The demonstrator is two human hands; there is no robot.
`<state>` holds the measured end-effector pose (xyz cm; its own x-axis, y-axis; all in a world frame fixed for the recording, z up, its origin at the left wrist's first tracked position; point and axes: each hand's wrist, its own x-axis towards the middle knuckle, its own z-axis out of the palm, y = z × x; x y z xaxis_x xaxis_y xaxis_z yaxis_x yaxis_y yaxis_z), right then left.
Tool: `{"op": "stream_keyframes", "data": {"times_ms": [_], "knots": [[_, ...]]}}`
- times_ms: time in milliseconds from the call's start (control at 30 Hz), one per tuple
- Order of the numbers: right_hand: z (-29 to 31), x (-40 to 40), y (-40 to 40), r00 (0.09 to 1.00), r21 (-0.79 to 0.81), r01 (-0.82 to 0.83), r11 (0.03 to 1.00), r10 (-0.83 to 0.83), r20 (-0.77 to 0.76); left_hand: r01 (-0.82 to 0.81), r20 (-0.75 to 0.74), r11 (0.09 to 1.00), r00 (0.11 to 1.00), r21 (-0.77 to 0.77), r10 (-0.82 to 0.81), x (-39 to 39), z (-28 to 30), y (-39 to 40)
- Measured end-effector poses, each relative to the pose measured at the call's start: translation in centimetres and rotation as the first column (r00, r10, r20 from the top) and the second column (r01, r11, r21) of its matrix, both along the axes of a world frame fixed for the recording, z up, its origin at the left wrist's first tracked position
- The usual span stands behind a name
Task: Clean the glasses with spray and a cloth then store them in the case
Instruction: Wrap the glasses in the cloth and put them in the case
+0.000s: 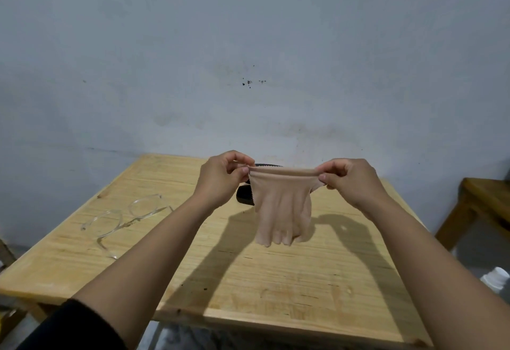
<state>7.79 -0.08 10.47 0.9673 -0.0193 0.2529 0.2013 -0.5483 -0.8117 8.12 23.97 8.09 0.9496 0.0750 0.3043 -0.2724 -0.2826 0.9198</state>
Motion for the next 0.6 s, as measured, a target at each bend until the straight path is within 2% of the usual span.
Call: {"op": "stream_keyframes", "data": {"times_ms": [100,200,300,467,600], "knots": [[0.8,0.5,0.1,0.990,0.006,0.100,0.995,-0.100,0.099,-0.020,0.048,0.999,0.999,0.032,0.019,1.0,1.1,-0.7],[0.5,-0.6,0.0,0.982,0.024,0.100,0.995,-0.102,0.156,-0.013,0.115,0.995,0.993,0.100,0.002,0.2,1.4,-0.9],[-2.9,-3.3,-0.1,0.993,-0.063,0.021,0.998,-0.014,0.113,0.036,0.115,0.969,0.991,0.245,-0.066,-2.4,-1.3,-0.1],[-9.3,-8.5,-0.2,0.988,-0.172,-0.129,0.977,0.110,-0.112,0.203,0.007,0.867,0.973,0.455,-0.232,-7.5,-7.9,1.6],[-10.7,-10.2,-0.4,0.978,-0.298,-0.204,0.932,0.182,-0.098,0.263,0.035,0.806,0.943,0.530,-0.331,-9.4,-10.1,2.2]]}}
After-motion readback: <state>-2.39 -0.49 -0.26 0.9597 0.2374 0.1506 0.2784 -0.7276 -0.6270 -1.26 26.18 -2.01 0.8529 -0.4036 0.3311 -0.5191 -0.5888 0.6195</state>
